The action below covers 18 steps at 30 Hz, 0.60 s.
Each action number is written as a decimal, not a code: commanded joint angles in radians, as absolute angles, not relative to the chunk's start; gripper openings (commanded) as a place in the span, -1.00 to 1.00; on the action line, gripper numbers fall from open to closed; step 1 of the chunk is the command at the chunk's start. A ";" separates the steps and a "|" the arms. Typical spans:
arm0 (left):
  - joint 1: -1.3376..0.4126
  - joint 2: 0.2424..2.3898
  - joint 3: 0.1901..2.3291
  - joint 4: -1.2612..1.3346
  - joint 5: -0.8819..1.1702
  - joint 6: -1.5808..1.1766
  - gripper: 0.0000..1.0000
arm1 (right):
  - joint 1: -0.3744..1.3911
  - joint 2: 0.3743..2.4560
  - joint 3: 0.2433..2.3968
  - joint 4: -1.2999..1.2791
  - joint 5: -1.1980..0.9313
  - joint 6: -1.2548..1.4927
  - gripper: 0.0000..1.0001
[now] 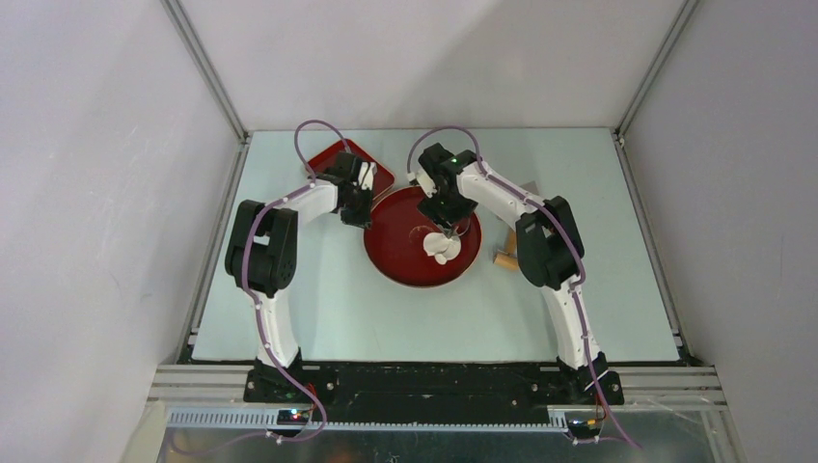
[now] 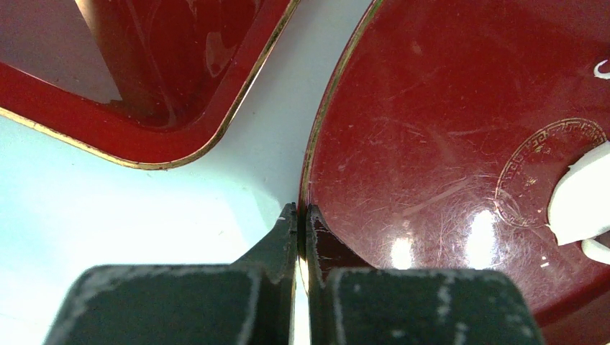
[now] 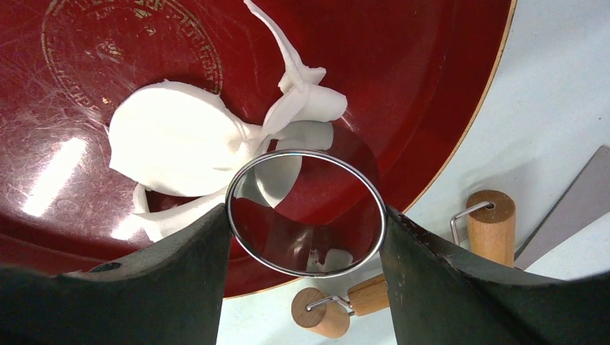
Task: Roll out the dumpling wrappers from the dough
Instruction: Remove the dumpling wrapper from the work surface.
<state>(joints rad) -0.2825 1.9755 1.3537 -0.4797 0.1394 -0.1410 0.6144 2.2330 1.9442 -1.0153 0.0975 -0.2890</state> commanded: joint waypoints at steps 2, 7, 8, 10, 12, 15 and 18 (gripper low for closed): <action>-0.276 1.923 1.339 -0.474 0.149 -0.121 -1.00 | 0.600 2.256 1.970 -1.023 0.110 -0.282 0.24; -0.275 1.924 1.340 -0.474 0.149 -0.122 -1.00 | 0.567 2.250 1.968 -1.025 0.124 -0.290 0.23; -0.275 1.924 1.340 -0.474 0.148 -0.123 -1.00 | 0.566 2.249 1.967 -1.027 0.134 -0.301 0.23; -0.275 1.924 1.342 -0.474 0.147 -0.123 -1.00 | 0.570 2.247 1.963 -1.022 0.179 -0.321 0.22; -0.276 1.924 1.342 -0.474 0.147 -0.123 -1.00 | 0.580 2.238 1.959 -1.005 0.218 -0.339 0.23; -0.275 1.925 1.342 -0.473 0.146 -0.124 -1.00 | 0.589 2.220 1.986 -1.005 0.228 -0.350 0.23; -0.274 1.925 1.342 -0.474 0.146 -0.124 -1.00 | 0.583 2.214 2.052 -1.052 0.181 -0.355 0.23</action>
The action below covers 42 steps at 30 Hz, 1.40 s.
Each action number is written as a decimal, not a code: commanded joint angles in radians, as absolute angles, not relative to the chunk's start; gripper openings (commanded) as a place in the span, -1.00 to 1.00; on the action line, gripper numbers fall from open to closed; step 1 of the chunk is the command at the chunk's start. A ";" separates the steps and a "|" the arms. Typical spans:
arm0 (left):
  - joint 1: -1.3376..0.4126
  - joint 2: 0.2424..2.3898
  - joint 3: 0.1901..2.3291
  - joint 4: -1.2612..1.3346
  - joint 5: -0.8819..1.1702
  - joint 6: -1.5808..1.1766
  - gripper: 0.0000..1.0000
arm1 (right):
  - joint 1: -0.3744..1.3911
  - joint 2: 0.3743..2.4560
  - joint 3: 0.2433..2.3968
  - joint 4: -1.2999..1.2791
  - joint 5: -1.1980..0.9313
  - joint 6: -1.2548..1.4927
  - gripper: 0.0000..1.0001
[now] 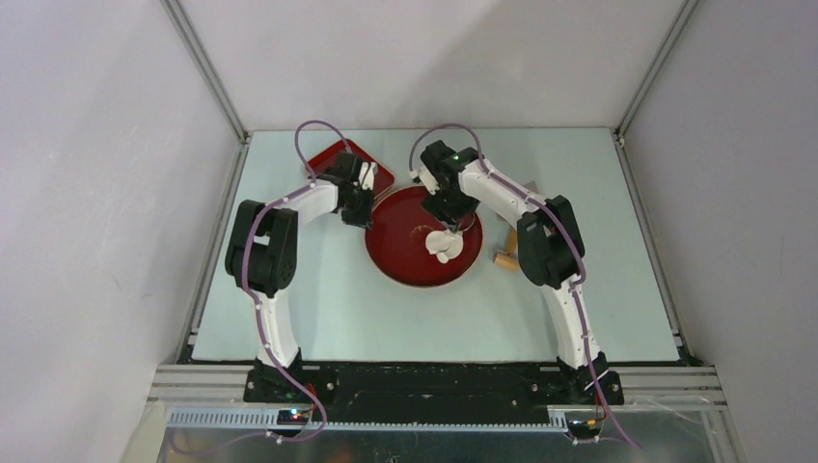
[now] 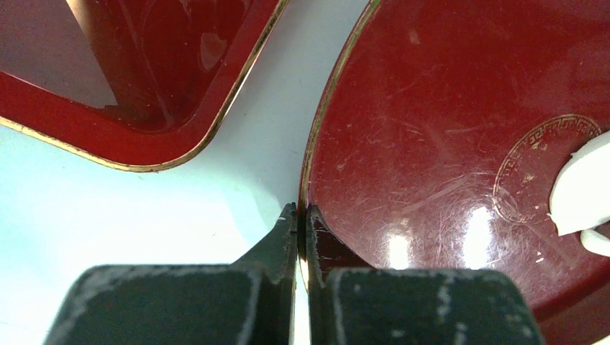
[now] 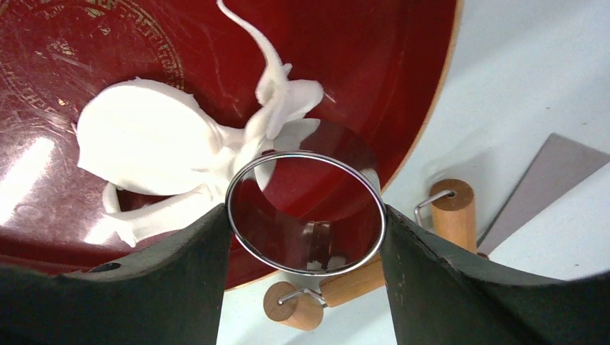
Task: Roll out the dumpling wrappers from the dough
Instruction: Remove the dumpling wrapper from the work surface.
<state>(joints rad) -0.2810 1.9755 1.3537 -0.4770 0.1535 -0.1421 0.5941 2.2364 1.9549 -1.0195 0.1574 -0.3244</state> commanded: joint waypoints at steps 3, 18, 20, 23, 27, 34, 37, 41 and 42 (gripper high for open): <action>-0.273 1.925 1.342 -0.474 0.146 -0.124 -1.00 | 0.569 2.224 2.129 -1.111 0.120 -0.348 0.23; -0.272 1.926 1.341 -0.473 0.148 -0.125 -1.00 | 0.598 2.281 2.189 -1.212 -0.041 -0.317 0.22; -0.272 1.925 1.343 -0.474 0.149 -0.124 -1.00 | 0.616 2.277 2.174 -1.203 -0.023 -0.319 0.22; -0.270 1.925 1.342 -0.473 0.150 -0.124 -1.00 | 0.642 2.273 2.138 -1.176 0.065 -0.322 0.21; -0.269 1.925 1.342 -0.474 0.154 -0.124 -1.00 | 0.655 2.272 2.101 -1.155 0.114 -0.325 0.21; -0.268 1.927 1.343 -0.473 0.156 -0.126 -1.00 | 0.659 2.261 2.056 -1.140 0.144 -0.330 0.21; -0.267 1.927 1.344 -0.474 0.156 -0.127 -1.00 | 0.656 2.257 2.048 -1.131 0.156 -0.332 0.21; -0.268 1.927 1.344 -0.473 0.155 -0.127 -1.00 | 0.651 2.259 2.042 -1.125 0.161 -0.332 0.21; -0.268 1.927 1.343 -0.473 0.155 -0.127 -1.00 | 0.650 2.261 2.041 -1.123 0.163 -0.332 0.21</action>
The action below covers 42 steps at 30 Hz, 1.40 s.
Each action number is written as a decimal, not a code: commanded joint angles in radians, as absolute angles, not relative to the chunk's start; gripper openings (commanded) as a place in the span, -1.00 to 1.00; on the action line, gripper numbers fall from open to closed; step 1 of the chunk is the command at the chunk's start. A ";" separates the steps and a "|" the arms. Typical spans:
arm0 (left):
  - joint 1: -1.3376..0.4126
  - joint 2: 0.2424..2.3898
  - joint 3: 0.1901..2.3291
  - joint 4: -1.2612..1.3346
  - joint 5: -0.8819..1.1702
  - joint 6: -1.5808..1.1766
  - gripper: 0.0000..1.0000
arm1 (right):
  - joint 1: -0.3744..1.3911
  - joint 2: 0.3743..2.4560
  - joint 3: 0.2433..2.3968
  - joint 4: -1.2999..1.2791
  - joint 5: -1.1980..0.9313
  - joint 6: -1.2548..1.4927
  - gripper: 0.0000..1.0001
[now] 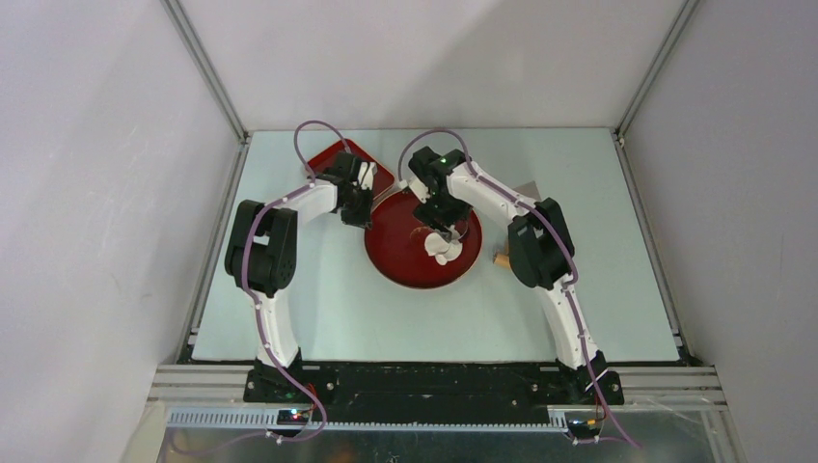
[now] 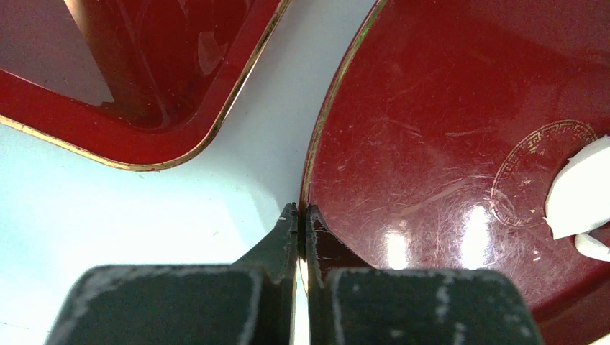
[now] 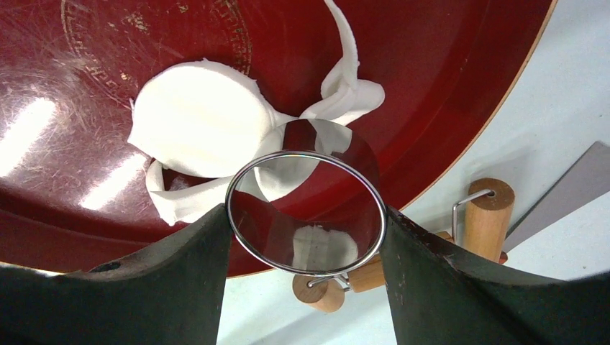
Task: Roll out the dumpling wrappers from the dough
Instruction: Remove the dumpling wrapper from the work surface.
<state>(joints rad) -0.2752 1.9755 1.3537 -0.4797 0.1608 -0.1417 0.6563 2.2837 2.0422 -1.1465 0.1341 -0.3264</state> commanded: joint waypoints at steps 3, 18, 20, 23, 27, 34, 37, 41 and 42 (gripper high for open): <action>-0.267 1.927 1.343 -0.474 0.156 -0.127 -1.00 | 0.643 2.259 2.041 -1.120 0.158 -0.332 0.21; -0.265 1.927 1.344 -0.473 0.156 -0.127 -1.00 | 0.632 2.276 2.042 -1.112 0.151 -0.340 0.21; -0.266 1.927 1.344 -0.474 0.156 -0.127 -1.00 | 0.635 2.279 2.043 -1.107 0.149 -0.340 0.21; -0.266 1.926 1.345 -0.473 0.158 -0.127 -1.00 | 0.639 2.278 2.046 -1.101 0.149 -0.341 0.21; -0.265 1.927 1.343 -0.474 0.157 -0.127 -1.00 | 0.645 2.285 2.053 -1.097 0.148 -0.343 0.21; -0.265 1.927 1.344 -0.474 0.158 -0.127 -1.00 | 0.642 2.306 2.052 -1.097 0.171 -0.344 0.21; -0.266 1.927 1.343 -0.474 0.158 -0.127 -1.00 | 0.642 2.313 2.051 -1.097 0.177 -0.345 0.22; -0.266 1.927 1.344 -0.474 0.158 -0.128 -1.00 | 0.642 2.328 2.051 -1.098 0.185 -0.348 0.22; -0.266 1.927 1.344 -0.474 0.157 -0.128 -1.00 | 0.642 2.330 2.052 -1.099 0.185 -0.348 0.21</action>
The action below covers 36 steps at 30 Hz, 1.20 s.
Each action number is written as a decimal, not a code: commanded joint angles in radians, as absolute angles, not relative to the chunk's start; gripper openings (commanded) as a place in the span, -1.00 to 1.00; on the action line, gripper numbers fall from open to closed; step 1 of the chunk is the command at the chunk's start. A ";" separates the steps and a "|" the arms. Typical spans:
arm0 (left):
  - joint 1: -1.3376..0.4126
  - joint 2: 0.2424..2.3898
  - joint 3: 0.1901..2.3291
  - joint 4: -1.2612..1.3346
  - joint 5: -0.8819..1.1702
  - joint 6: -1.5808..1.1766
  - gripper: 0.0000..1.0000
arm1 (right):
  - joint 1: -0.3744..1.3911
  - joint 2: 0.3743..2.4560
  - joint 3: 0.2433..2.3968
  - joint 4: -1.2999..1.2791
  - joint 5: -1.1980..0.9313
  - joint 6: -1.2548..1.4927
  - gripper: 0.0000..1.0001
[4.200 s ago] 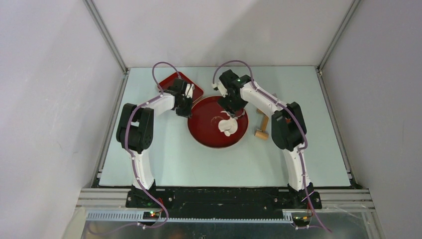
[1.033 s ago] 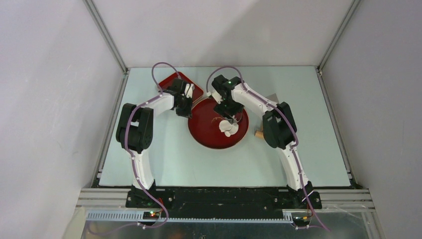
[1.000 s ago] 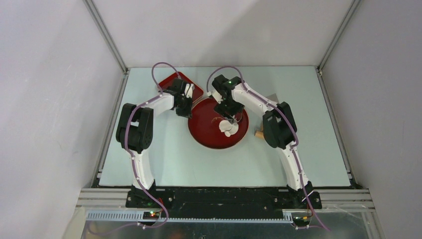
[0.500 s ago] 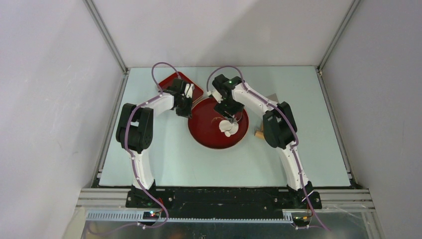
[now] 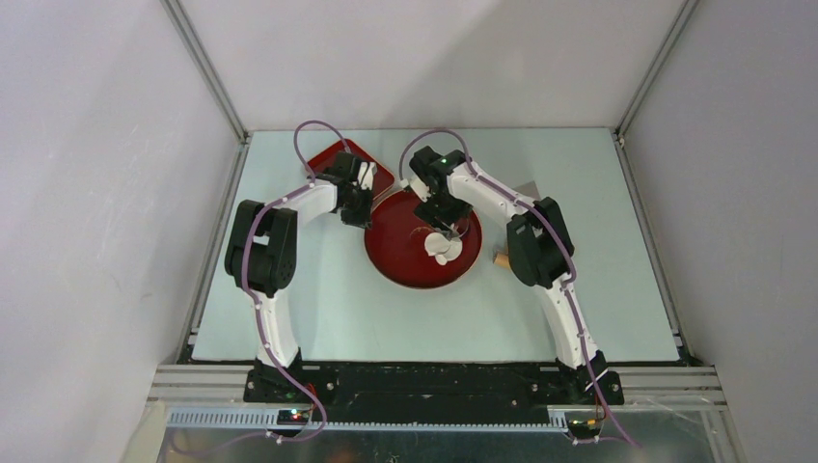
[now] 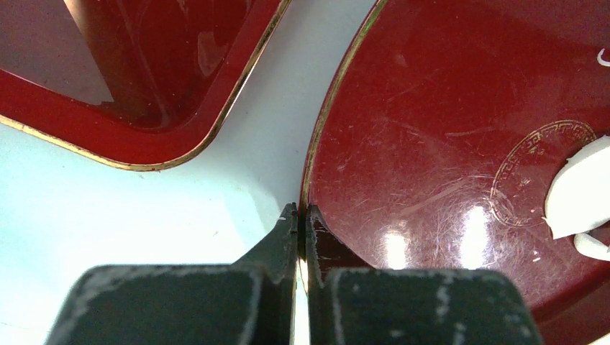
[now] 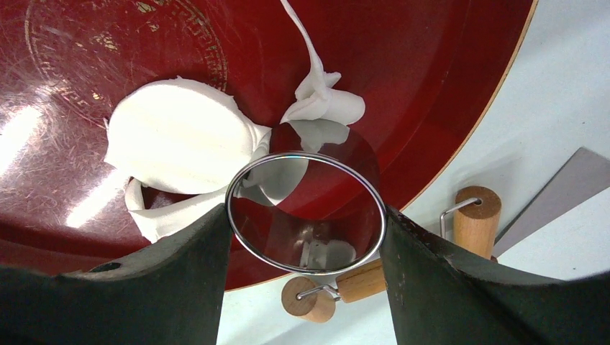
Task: Roll out the dumpling wrappers from the dough
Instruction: Remove the dumpling wrapper from the work surface.
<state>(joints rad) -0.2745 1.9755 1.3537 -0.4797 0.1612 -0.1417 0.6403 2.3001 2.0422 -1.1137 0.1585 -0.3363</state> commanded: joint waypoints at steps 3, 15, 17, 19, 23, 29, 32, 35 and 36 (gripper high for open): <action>-0.266 1.927 1.344 -0.474 0.158 -0.127 -1.00 | 0.641 2.335 2.050 -1.103 0.201 -0.347 0.22; -0.264 1.927 1.343 -0.474 0.154 -0.130 -1.00 | 0.666 2.329 1.994 -1.072 0.395 -0.367 0.21; -0.264 1.927 1.343 -0.474 0.153 -0.130 -1.00 | 0.674 2.329 1.979 -1.039 0.447 -0.376 0.22; -0.265 1.927 1.343 -0.474 0.153 -0.130 -1.00 | 0.680 2.329 1.967 -0.999 0.501 -0.386 0.21; -0.265 1.927 1.342 -0.473 0.154 -0.130 -1.00 | 0.687 2.330 1.945 -0.918 0.603 -0.408 0.22; -0.264 1.927 1.342 -0.473 0.152 -0.130 -1.00 | 0.685 2.307 1.945 -0.855 0.649 -0.424 0.22; -0.264 1.927 1.342 -0.473 0.152 -0.130 -1.00 | 0.679 2.312 1.947 -0.832 0.669 -0.436 0.22; -0.265 1.927 1.342 -0.473 0.151 -0.130 -1.00 | 0.671 2.319 1.954 -0.818 0.644 -0.433 0.22; -0.265 1.927 1.342 -0.473 0.151 -0.130 -1.00 | 0.668 2.320 1.959 -0.818 0.623 -0.425 0.22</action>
